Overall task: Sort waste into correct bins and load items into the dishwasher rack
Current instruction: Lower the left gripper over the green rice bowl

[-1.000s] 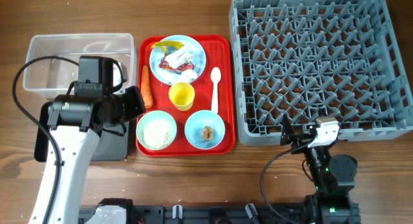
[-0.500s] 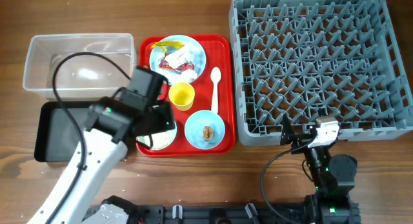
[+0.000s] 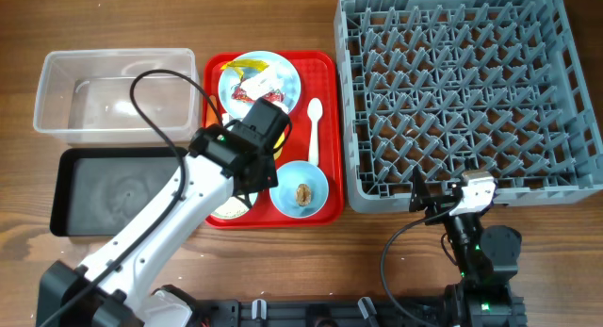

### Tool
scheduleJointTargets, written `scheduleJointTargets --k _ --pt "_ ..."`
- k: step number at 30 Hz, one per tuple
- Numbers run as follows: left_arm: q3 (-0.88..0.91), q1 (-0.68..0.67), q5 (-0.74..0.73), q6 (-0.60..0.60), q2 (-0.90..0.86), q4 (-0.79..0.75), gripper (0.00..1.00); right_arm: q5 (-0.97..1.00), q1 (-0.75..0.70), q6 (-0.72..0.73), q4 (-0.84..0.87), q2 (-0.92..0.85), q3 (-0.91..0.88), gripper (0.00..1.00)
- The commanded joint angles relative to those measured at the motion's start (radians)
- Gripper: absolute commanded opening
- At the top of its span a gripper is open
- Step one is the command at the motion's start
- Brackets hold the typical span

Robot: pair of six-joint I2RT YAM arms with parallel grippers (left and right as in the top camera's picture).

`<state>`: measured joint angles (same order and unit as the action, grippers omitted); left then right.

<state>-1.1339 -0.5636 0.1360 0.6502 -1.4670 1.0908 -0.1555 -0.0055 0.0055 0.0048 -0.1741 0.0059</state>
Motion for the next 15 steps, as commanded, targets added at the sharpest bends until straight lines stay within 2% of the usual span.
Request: scheduleJointTargets --k 1,3,5,7,10,13,15 --pt "-0.003 0.035 0.034 0.016 0.003 -0.004 0.24 0.007 -0.003 -0.005 0.006 0.003 -0.001 1.00" --pt "-0.008 0.045 0.011 -0.005 0.005 0.005 0.23 0.006 -0.003 -0.005 0.006 0.003 -0.001 1.00" --pt "-0.008 0.040 0.004 -0.039 0.013 0.013 0.11 0.007 -0.003 -0.005 0.006 0.003 -0.001 1.00" --pt "-0.008 0.016 0.011 -0.043 0.029 0.013 0.05 0.007 -0.003 -0.005 0.006 0.003 -0.001 1.00" --pt "-0.008 -0.065 0.090 -0.024 0.083 0.037 0.05 0.007 -0.003 -0.005 0.006 0.003 -0.001 1.00" --pt "-0.004 -0.126 0.116 0.024 0.122 0.050 0.15 0.006 -0.003 -0.005 0.006 0.003 -0.001 1.00" --pt "0.009 -0.155 0.117 0.039 0.123 0.051 0.17 0.007 -0.003 -0.005 0.006 0.003 -0.001 1.00"
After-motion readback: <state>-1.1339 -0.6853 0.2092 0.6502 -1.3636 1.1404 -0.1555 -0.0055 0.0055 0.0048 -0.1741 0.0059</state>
